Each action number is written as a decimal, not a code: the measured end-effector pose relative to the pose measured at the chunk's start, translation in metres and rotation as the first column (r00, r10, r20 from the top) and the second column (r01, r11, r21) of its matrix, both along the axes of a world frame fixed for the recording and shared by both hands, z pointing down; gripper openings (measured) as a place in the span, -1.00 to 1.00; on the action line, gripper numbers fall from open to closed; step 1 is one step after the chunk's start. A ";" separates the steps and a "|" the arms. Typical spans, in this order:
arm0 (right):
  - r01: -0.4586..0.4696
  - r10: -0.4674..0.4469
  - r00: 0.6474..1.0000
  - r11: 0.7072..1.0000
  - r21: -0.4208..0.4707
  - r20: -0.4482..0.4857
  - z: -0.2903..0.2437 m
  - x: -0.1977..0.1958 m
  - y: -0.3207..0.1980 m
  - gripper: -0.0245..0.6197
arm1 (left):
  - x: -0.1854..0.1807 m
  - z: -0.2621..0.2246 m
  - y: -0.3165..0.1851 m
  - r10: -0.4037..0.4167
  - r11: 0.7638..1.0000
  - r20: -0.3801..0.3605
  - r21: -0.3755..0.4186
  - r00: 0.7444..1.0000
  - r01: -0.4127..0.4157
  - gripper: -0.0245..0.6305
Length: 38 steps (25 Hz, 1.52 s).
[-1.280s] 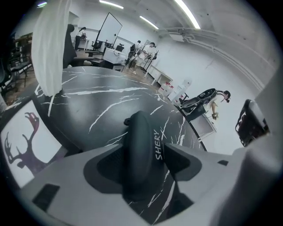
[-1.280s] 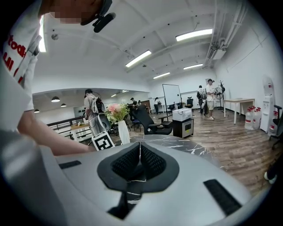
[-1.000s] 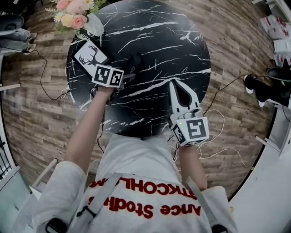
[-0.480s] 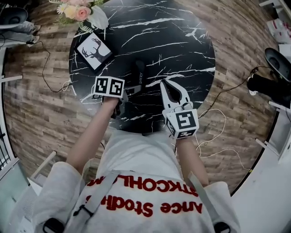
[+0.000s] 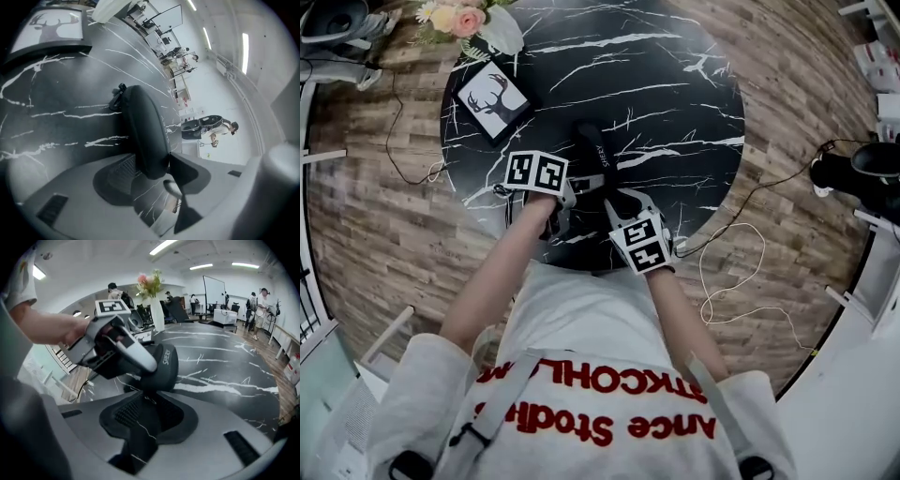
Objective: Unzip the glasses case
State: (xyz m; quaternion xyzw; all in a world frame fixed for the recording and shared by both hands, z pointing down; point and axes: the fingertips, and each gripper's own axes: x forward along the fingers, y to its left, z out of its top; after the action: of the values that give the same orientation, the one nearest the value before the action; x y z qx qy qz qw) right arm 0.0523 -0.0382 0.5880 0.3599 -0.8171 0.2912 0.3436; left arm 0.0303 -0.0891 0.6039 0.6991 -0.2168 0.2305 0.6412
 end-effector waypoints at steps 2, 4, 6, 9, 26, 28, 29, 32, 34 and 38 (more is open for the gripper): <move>-0.015 0.013 0.999 0.999 -0.051 -0.046 0.018 0.000 0.006 -0.53 | 0.000 -0.002 -0.006 -0.003 1.000 0.018 0.024 1.000 0.002 -0.20; -0.034 0.029 0.996 0.998 -0.060 -0.082 0.029 0.001 0.009 -0.51 | 0.001 -0.003 -0.013 -0.039 0.999 0.012 0.019 0.999 0.039 -0.13; -0.060 0.055 0.994 0.997 -0.056 -0.089 0.034 0.000 0.007 -0.51 | 0.003 -0.002 -0.018 -0.070 0.998 0.016 0.010 0.997 0.069 -0.06; -0.106 0.102 0.993 0.991 -0.077 -0.057 0.038 -0.004 0.002 -0.51 | 0.004 0.005 -0.022 -0.070 0.997 0.071 0.028 0.995 0.068 -0.06; -0.207 0.224 0.968 0.968 -0.139 0.115 0.032 -0.016 -0.001 -0.87 | 0.017 0.011 -0.020 -0.166 0.986 -0.015 -0.023 0.986 0.166 -0.09; -0.208 0.226 0.967 0.967 -0.144 0.114 0.033 -0.014 0.000 -0.88 | 0.016 0.010 -0.020 -0.166 0.986 -0.019 -0.014 0.986 0.166 -0.09; -0.203 0.219 0.970 0.969 -0.143 0.106 0.033 -0.012 0.000 -0.88 | 0.015 0.010 -0.020 -0.165 0.986 -0.021 -0.011 0.986 0.165 -0.10; -0.170 0.180 0.981 0.977 -0.128 0.070 0.035 -0.006 0.001 -0.88 | 0.012 0.010 -0.021 -0.149 0.989 -0.008 0.005 0.989 0.149 -0.10; -0.133 0.138 0.990 0.985 -0.108 0.033 0.035 -0.004 0.000 -0.88 | 0.012 0.010 -0.021 -0.134 0.991 0.005 0.016 0.991 0.134 -0.10; -0.084 0.080 0.995 0.994 -0.070 -0.056 0.041 0.013 -0.008 -0.88 | 0.011 0.010 -0.019 -0.136 0.991 -0.008 0.008 0.991 0.136 -0.10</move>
State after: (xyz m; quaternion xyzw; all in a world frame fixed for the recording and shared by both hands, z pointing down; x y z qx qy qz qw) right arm 0.0654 -0.0459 0.6294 0.3882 -0.7812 0.3248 0.3655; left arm 0.0410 -0.1085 0.6140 0.6862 -0.2627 0.1829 0.6532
